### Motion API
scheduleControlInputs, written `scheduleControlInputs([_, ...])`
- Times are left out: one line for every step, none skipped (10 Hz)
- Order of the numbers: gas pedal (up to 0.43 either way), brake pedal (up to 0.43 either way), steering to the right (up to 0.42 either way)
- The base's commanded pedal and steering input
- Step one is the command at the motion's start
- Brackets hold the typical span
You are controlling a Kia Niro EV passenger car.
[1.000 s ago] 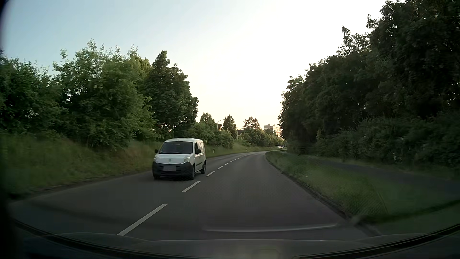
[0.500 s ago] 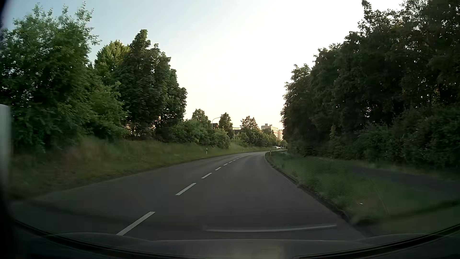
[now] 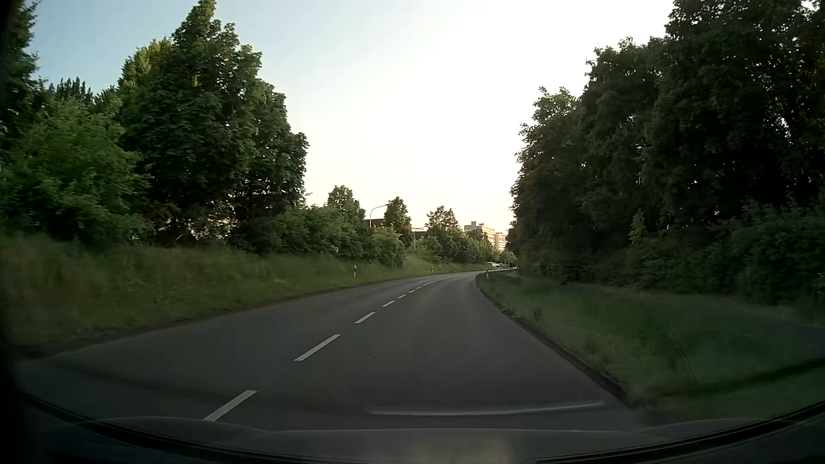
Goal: Follow the waypoints while adhering to traffic rules and regulations
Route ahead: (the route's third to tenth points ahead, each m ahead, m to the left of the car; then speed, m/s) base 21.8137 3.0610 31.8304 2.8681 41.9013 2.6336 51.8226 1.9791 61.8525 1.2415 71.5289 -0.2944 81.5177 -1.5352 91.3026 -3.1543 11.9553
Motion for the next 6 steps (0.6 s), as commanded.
scheduleControlInputs([0.039, 0.03, 0.004])
scheduleControlInputs([0.039, 0.03, 0.003])
scheduleControlInputs([0.039, 0.03, 0.003])
scheduleControlInputs([0.039, 0.03, 0.003])
scheduleControlInputs([0.039, 0.03, 0.003])
scheduleControlInputs([0.039, 0.03, 0.003])
